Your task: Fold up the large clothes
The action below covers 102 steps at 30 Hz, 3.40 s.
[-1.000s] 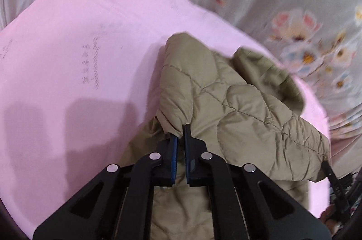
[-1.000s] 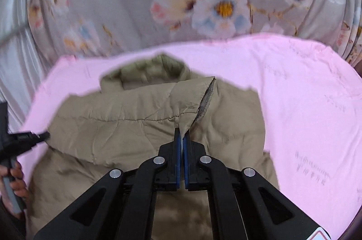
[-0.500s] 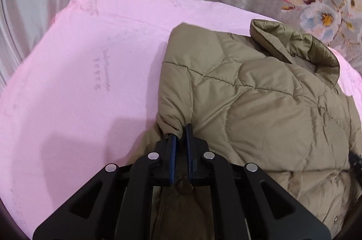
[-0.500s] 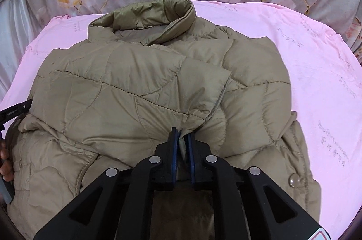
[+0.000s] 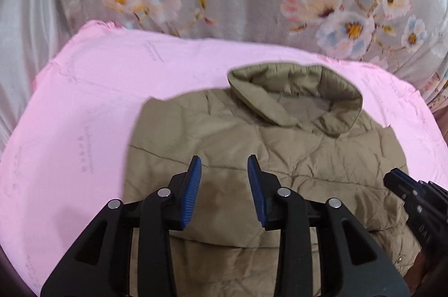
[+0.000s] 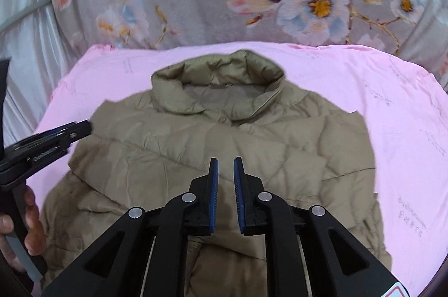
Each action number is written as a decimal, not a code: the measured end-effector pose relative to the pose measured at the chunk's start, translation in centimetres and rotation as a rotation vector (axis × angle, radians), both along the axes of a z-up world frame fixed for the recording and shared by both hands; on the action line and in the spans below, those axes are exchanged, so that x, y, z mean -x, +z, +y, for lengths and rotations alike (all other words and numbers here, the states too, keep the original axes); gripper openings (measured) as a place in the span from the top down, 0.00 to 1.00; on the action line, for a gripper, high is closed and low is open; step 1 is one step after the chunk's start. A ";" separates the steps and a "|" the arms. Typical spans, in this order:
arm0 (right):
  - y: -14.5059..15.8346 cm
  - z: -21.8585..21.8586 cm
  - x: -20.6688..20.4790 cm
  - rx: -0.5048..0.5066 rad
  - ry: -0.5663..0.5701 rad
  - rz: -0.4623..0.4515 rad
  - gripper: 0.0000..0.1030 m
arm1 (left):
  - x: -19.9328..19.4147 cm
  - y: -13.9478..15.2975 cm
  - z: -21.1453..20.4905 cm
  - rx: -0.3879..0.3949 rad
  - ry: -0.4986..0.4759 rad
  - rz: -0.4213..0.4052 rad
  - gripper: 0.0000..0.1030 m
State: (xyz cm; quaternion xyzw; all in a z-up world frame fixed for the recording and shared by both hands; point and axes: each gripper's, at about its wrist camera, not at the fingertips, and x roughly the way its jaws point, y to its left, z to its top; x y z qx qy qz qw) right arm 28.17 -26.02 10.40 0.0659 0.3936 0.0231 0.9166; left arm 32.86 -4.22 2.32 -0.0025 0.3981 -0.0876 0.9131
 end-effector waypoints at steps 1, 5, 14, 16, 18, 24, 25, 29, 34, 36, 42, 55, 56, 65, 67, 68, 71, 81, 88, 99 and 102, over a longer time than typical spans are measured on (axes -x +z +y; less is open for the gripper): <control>-0.9 0.6 -0.3 0.004 0.012 0.013 0.88 | -0.1 -1.0 -0.3 -0.006 -0.001 0.016 0.68; -3.9 1.1 -0.6 0.014 0.015 0.066 0.88 | -0.2 -4.5 -0.7 -0.032 0.010 0.051 0.68; -6.4 1.3 0.2 0.044 0.000 0.053 0.88 | 0.8 -5.9 -1.5 -0.120 0.010 -0.014 0.68; -6.5 1.3 0.2 0.050 0.000 0.053 0.88 | 0.7 -6.0 -1.5 -0.128 0.009 -0.010 0.68; -6.6 1.2 0.1 0.042 -0.002 0.056 0.88 | 0.6 -6.2 -1.7 -0.147 0.010 -0.007 0.68; -7.0 0.4 -0.2 -0.025 -0.001 0.070 0.88 | 0.3 -6.7 -2.4 -0.194 0.007 0.005 0.68; -7.1 0.2 -0.3 -0.042 -0.001 0.073 0.88 | 0.2 -6.8 -2.5 -0.197 0.008 0.007 0.68; -7.2 -0.3 -0.4 -0.094 -0.001 0.079 0.88 | 0.2 -6.8 -2.5 -0.200 0.008 0.010 0.68; -6.2 -1.4 -0.4 -0.145 0.015 0.122 0.81 | 0.0 -5.1 -0.5 -0.090 -0.017 0.074 0.66; -4.8 -2.2 -0.3 -0.163 0.010 0.117 0.62 | -0.3 -3.1 0.9 0.004 -0.019 0.084 0.59; -1.0 -5.2 -4.2 -0.277 -0.049 0.037 0.54 | -5.9 1.0 1.1 0.167 -0.011 0.095 0.29; -4.3 -7.7 -12.4 -0.401 -0.148 0.025 0.90 | -13.1 -4.4 -2.5 0.191 -0.005 0.230 0.79; -4.3 -7.7 -12.2 -0.388 -0.147 0.013 0.93 | -13.0 -4.7 -2.7 0.180 -0.015 0.228 0.85; -6.8 -7.6 -11.5 -0.259 -0.150 0.039 0.98 | -11.9 -7.1 -3.0 0.072 -0.042 0.169 0.88; -7.7 -8.2 -11.7 -0.284 -0.159 0.065 0.99 | -11.8 -7.4 -3.3 0.056 -0.044 0.158 0.88; -8.0 -8.3 -11.8 -0.291 -0.161 0.073 0.99 | -11.7 -7.5 -3.4 0.048 -0.046 0.151 0.88; -8.7 -8.1 -12.2 -0.279 -0.162 0.095 1.00 | -11.7 -7.9 -3.5 0.042 -0.045 0.136 0.88; -8.8 -8.6 -12.2 -0.321 -0.160 0.114 1.00 | -11.7 -7.2 -2.9 0.070 -0.039 0.140 0.86; -1.7 -9.7 -10.4 -0.233 -0.183 -0.016 0.88 | -12.7 -1.6 0.6 0.118 -0.014 0.075 0.86; -1.2 -8.2 -20.8 -0.218 -0.226 -0.052 0.88 | -23.2 -2.6 -1.2 0.242 0.092 0.225 0.86; -3.3 -7.1 -21.6 -0.198 -0.165 0.029 0.88 | -22.5 -4.2 -2.6 0.213 0.028 0.255 0.87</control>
